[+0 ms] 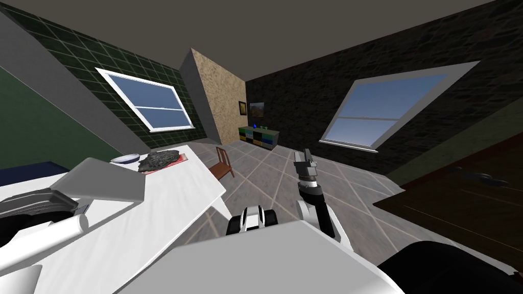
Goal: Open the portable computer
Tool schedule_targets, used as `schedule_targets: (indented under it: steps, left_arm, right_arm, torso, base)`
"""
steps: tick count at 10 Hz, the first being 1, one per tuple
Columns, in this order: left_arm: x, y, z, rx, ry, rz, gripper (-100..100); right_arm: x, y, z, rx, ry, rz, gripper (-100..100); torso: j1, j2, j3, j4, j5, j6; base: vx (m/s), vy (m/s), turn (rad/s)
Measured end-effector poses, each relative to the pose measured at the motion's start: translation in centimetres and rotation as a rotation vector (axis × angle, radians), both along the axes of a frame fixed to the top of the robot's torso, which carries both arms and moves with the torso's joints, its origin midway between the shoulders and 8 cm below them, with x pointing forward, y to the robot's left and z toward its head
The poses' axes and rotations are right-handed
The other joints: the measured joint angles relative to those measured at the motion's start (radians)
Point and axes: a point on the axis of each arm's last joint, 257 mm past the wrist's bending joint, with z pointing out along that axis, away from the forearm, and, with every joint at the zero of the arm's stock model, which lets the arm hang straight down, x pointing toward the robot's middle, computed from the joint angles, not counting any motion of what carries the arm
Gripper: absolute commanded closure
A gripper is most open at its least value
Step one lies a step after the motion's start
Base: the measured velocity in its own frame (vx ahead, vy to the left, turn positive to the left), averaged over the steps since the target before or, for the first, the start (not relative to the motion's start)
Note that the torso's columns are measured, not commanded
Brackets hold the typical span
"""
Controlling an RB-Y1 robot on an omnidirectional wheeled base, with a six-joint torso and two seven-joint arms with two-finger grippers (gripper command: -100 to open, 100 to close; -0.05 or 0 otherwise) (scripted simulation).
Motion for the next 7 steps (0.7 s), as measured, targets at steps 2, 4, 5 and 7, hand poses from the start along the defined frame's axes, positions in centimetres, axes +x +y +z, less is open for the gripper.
schedule_targets:
  steps: [2,4,5,7]
  left_arm:
    - [0.4,-0.4,0.0,-0.022,-0.044,-0.005,100]
    - [1.0,-1.1,-1.6,-0.101,-0.133,-0.014,100]
    - [1.5,-1.5,-2.4,-0.141,-0.178,-0.017,100]
    - [2.3,-2.3,-3.8,-0.204,-0.247,-0.018,100]
  right_arm:
    - [0.0,0.0,0.0,0.000,0.000,0.000,0]
    - [0.0,0.0,0.0,0.000,0.000,0.000,0]
    - [0.0,0.0,0.0,0.000,0.000,0.000,0]
    - [0.0,0.0,0.0,0.000,0.000,0.000,0]
  torso:
    - [-0.003,-0.005,-0.003,-0.002,0.000,0.004]
    - [0.003,-0.004,-0.002,-0.001,0.002,0.004]
    - [0.003,-0.004,-0.003,-0.001,0.001,0.005]
    - [-0.004,-0.006,-0.004,-0.002,-0.001,0.006]
  base:
    - [-0.086,0.102,0.041]
    - [-0.109,0.121,0.037]
    - [-0.098,0.071,0.032]
    - [-0.081,0.091,0.036]
